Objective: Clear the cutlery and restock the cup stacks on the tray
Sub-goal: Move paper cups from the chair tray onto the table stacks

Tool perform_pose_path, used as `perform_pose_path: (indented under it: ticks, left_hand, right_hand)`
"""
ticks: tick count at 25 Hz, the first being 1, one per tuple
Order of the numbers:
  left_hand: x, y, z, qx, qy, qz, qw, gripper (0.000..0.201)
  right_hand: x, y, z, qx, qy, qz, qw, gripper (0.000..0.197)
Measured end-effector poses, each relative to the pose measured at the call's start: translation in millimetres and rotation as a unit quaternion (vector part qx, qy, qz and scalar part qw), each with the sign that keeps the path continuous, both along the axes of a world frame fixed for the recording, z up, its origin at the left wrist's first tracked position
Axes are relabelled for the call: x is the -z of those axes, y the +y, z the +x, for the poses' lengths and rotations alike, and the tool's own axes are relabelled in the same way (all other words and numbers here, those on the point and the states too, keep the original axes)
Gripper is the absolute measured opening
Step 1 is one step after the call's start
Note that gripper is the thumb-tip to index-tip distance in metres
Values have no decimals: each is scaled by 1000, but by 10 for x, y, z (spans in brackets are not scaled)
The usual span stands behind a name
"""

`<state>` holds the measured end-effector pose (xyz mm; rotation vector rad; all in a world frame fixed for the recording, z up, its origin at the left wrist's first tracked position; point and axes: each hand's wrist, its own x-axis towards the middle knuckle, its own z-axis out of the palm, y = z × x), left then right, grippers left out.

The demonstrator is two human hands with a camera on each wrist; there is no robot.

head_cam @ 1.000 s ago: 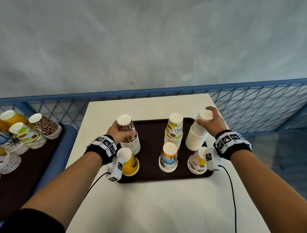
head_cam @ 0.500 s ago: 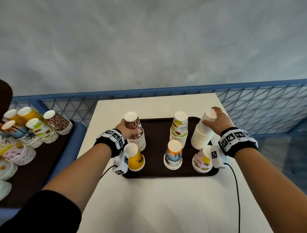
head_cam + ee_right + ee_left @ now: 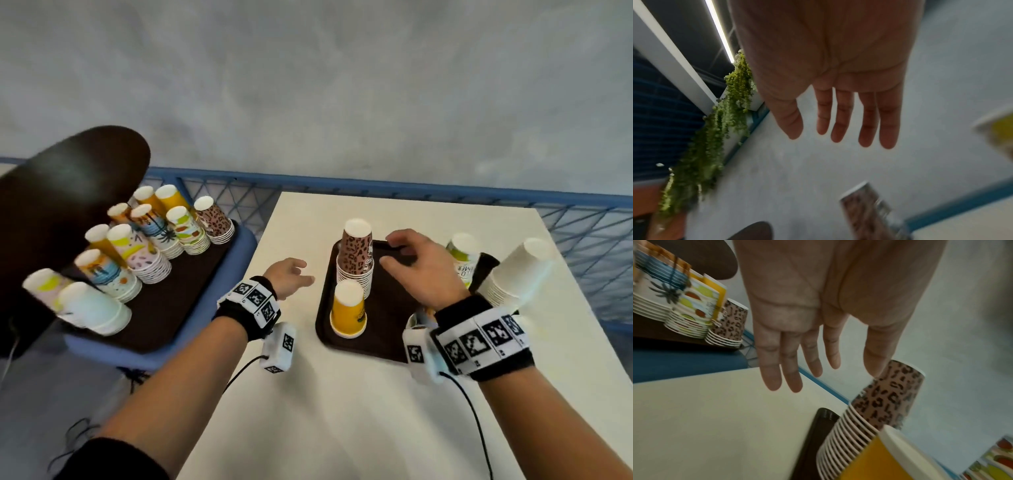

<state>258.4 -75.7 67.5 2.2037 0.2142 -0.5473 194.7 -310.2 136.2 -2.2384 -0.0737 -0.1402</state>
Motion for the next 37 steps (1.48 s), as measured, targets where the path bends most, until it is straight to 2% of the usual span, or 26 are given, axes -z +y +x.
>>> perform_pose_path:
  ticks: [3,6,10,13,16,21,25,28,30,32,35,37]
  left_hand:
    - [93,513,-6,-19,-8,14,1000,44]
    - [141,1146,131,-59,-48,55,996,48]
    - [103,1922,524,-126,-109,97,981,55]
    - [49,2335,888,-139,-160,126,969,56]
    - [42,2630,1276,-156,-192,114,962,57]
    - [187,2802,1708,-143,-195,129,962,66]
    - [334,2804,1867,-173,-167,112,964,79]
    - [409,2788,1952,-171,-156,103,967,71]
    - [453,2755,1911,-191,-166,90,963,60]
    - [512,2710,1765,-171,-172,92,966,55]
    - [616,2712,1473,-98,-181,106,973,59]
    - [658,2746,1287,-95,-192,87,973,62]
  right_hand:
    - [202,688,72,-85,62,43,994,30]
    - [450,1381,310,-128,96,48,986,29]
    - [729,2179,819,-145,164,34,975,30]
    - [939,2623,1244,-146,177,11,973,30]
    - [1111,2962,1650,-132,191,1,973,32]
    - [1202,3281,2152,-100,182,-8,978,40]
    - [1227,3456,2469,-73,133,-8,988,46]
    - [1252,3589,2696,-51,117,38,991,59]
    - [1245,3682,2816,-28,136,98,986,68]
    - [1251,3743,2890,-30,165,140,976,81]
    - [1340,3809,2942,-64,205,143,966,94]
    - [1450,3854,2958,-73,204,135,967,97]
